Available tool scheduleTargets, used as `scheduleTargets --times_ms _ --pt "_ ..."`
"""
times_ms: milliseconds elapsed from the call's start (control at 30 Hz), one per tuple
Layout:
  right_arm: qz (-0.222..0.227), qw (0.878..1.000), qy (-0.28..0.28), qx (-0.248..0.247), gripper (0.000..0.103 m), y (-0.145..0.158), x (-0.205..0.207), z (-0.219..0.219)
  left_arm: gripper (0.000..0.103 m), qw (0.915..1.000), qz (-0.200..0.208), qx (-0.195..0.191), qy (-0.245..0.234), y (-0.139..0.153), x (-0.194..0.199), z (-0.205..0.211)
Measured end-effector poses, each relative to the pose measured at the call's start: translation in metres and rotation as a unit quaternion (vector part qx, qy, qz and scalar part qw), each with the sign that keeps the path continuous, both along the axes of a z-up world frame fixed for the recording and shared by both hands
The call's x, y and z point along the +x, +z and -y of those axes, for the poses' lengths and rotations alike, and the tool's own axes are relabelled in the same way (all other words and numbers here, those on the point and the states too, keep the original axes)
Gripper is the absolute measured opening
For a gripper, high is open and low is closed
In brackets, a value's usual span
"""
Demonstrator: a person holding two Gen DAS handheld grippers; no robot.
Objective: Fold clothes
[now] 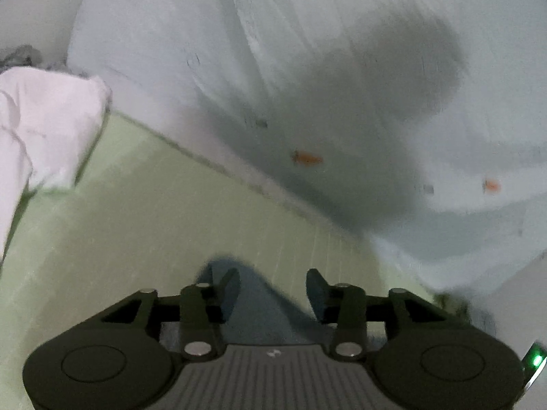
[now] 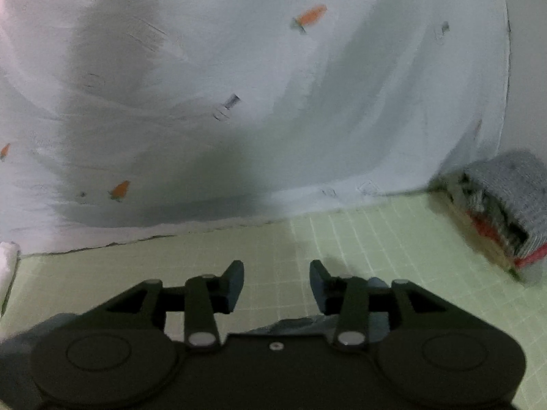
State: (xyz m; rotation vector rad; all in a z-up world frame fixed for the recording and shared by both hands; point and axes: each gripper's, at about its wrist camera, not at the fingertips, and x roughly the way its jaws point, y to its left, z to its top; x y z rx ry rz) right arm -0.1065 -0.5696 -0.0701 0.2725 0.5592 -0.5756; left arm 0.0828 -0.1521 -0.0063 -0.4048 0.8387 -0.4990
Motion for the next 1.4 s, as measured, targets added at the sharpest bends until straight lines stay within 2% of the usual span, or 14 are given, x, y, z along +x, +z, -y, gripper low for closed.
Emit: scheduleTargets --times_ms 100,200,333,533,633,800,900,967,1000,1067,1100,1233,1300,1400 --pt "-0.037 0.999 -0.004 0.011 0.044 -0.014 0.014 0.015 0.056 0.9995 -0.022 0.023 -0.006 -0.015 0.033 0.016" --pt "-0.077 0.997 0.012 0.015 0.046 -0.028 0.029 0.025 0.062 0.9966 -0.065 0.044 -0.024 -0.043 0.06 0.04" --pt "-0.132 0.99 0.051 0.013 0.058 -0.046 0.049 0.031 0.063 0.9889 -0.113 0.088 -0.039 -0.08 0.087 0.076" --pt "-0.204 0.972 0.115 0.016 0.076 -0.065 0.081 0.046 0.069 0.9779 -0.138 0.147 -0.053 -0.105 0.11 0.103" --pt "-0.231 0.958 0.168 0.038 0.082 -0.067 0.101 0.063 0.073 0.9738 -0.151 0.162 -0.053 -0.111 0.121 0.108" --pt "-0.29 0.913 0.245 0.15 0.083 -0.09 0.121 0.088 0.074 0.9668 -0.183 0.162 -0.075 -0.123 0.13 0.114" --pt "-0.309 0.902 0.242 0.181 0.081 -0.102 0.118 0.093 0.065 0.9636 -0.188 0.171 -0.084 -0.129 0.127 0.12" --pt "-0.299 0.905 0.234 0.191 0.067 -0.104 0.114 0.098 0.039 0.9617 -0.18 0.187 -0.088 -0.13 0.122 0.124" --pt "-0.288 0.908 0.231 0.197 0.047 -0.104 0.111 0.101 0.034 0.9609 -0.176 0.195 -0.089 -0.13 0.12 0.126" --pt "-0.257 0.919 0.222 0.202 0.013 -0.099 0.103 0.105 0.015 0.9615 -0.168 0.198 -0.09 -0.128 0.115 0.128" --pt "-0.24 0.924 0.22 0.2 0.008 -0.096 0.1 0.108 0.014 0.9635 -0.162 0.193 -0.09 -0.124 0.113 0.129" --pt "-0.182 0.95 0.212 0.138 0.006 -0.068 0.076 0.104 0.009 0.9683 -0.1 0.21 -0.091 -0.095 0.101 0.14" --pt "-0.151 0.967 0.175 0.105 0.005 -0.049 0.063 0.111 0.009 0.9707 -0.054 0.217 -0.088 -0.071 0.097 0.147" --pt "-0.074 0.989 0.099 0.076 0.005 -0.01 0.037 0.132 0.008 0.9761 0.013 0.204 -0.073 -0.028 0.093 0.151"
